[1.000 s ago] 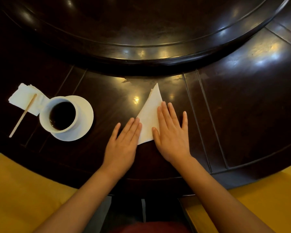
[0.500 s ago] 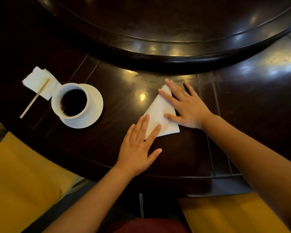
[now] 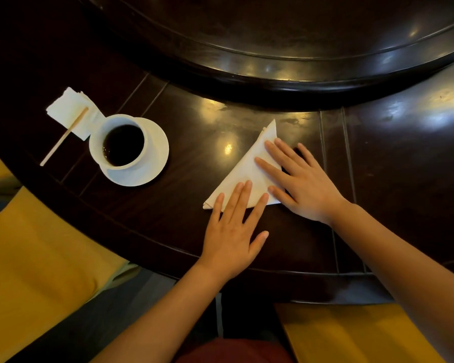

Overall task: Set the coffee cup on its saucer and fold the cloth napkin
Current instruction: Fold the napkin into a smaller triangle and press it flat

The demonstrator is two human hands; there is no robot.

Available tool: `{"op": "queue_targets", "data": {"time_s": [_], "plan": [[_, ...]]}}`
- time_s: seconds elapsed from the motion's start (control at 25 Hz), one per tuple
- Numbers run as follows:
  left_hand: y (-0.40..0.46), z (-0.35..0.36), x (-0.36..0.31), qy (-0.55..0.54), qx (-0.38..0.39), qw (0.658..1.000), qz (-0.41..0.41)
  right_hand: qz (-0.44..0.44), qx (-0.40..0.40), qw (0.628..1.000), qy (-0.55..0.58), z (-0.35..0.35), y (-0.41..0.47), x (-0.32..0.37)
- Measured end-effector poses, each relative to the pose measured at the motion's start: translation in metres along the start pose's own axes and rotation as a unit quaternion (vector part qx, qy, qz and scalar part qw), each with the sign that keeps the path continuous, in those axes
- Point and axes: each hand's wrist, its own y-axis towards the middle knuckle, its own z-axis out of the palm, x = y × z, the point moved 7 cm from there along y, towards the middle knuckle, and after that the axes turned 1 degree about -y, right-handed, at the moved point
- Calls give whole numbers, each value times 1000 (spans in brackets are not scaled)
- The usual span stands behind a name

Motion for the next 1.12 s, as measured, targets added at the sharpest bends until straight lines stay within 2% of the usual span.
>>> {"op": "queue_targets", "data": {"time_s": [0.68, 1.12], "plan": [[-49, -2, 54, 1, -9, 994, -109, -98, 29, 995, -15, 17, 57, 66], [-55, -5, 72, -9, -10, 994, -106, -95, 20, 995, -27, 14, 69, 81]]}}
